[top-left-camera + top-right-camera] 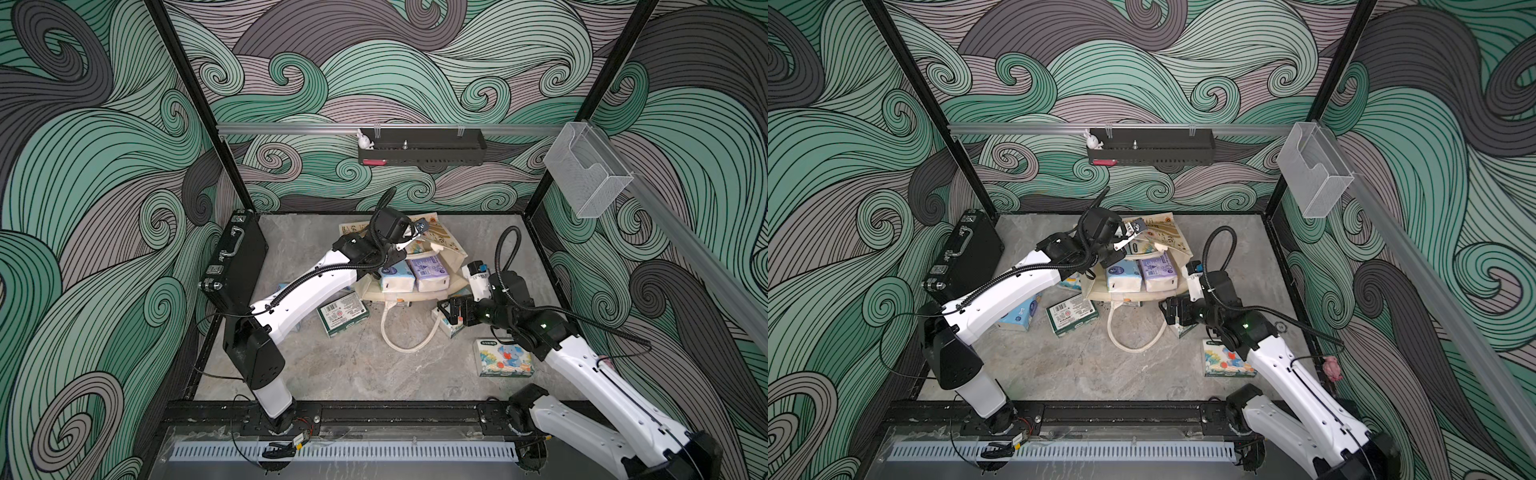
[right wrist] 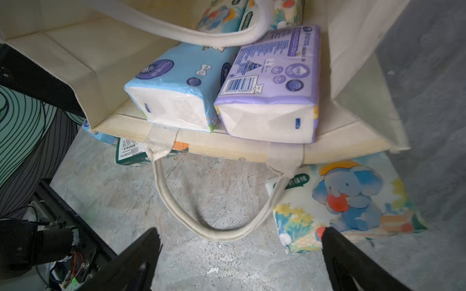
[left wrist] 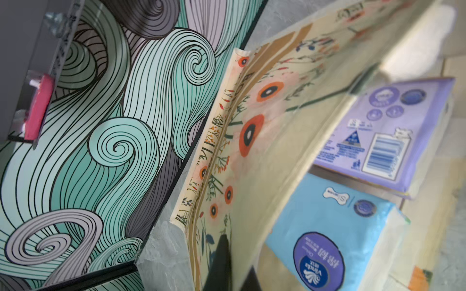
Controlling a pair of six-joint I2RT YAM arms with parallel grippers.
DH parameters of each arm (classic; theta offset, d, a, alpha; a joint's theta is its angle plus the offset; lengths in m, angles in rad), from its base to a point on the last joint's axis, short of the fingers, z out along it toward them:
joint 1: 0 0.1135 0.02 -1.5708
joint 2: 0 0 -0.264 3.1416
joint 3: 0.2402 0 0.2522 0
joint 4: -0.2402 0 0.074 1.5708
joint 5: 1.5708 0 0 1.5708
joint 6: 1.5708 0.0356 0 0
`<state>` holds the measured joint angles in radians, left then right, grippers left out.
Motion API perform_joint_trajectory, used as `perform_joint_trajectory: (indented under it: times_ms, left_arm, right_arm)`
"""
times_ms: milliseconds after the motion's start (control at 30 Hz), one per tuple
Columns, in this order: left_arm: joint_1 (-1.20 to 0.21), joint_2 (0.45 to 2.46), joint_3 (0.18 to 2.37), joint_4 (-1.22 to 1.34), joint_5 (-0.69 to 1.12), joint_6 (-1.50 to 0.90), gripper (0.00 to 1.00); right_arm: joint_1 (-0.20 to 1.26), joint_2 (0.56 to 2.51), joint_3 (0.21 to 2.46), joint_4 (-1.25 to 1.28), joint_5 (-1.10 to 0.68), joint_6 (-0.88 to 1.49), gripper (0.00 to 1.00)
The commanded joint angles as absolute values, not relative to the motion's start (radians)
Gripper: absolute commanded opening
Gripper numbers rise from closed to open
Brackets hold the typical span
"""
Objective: Put tissues into the canvas bag
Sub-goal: Adjust the canvas bag at the center of the board, then adjust the pack of facial tissues in the canvas bag.
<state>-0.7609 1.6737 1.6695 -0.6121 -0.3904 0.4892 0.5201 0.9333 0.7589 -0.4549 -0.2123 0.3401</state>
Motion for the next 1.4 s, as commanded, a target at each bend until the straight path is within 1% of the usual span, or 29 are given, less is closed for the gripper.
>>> perform_joint_trajectory:
  times_ms: [0, 133, 267, 400, 633, 867, 1100, 1233, 1367]
  left_arm:
    - [-0.765, 1.606, 1.701, -0.584, -0.422, 0.367, 0.0]
    - [-0.767, 1.6, 1.703, -0.595, -0.429, 0.335, 0.0]
    - [-0.767, 1.595, 1.731, -0.617, -0.417, 0.305, 0.0]
    - [-0.767, 1.595, 1.733, -0.621, -0.406, 0.302, 0.0]
    - [-0.767, 1.601, 1.739, -0.632, -0.397, 0.298, 0.0]
    - [-0.767, 1.607, 1.751, -0.646, -0.393, 0.29, 0.0]
    - [-0.769, 1.616, 1.761, -0.661, -0.389, 0.287, 0.0]
    - [-0.771, 1.617, 1.758, -0.661, -0.391, 0.291, 0.0]
    - [-0.771, 1.619, 1.751, -0.655, -0.402, 0.303, 0.0]
  right_arm:
    - [0.583, 0.976, 0.801, -0.298, -0.259, 0.437, 1.0]
    - [0.668, 1.065, 0.846, -0.26, -0.125, 0.503, 0.98]
    - [0.742, 1.136, 0.877, -0.199, -0.04, 0.551, 0.99]
    - [0.793, 1.199, 0.901, -0.15, 0.0, 0.573, 1.0]
    - [0.811, 1.355, 0.954, -0.117, 0.042, 0.576, 1.0]
    - [0.826, 1.457, 1.003, -0.086, 0.061, 0.552, 1.0]
    - [0.874, 1.523, 1.063, -0.1, 0.189, 0.523, 1.0]
    - [0.874, 1.537, 1.066, -0.073, 0.155, 0.529, 0.99]
    - [0.874, 1.437, 1.0, -0.027, 0.08, 0.487, 0.99]
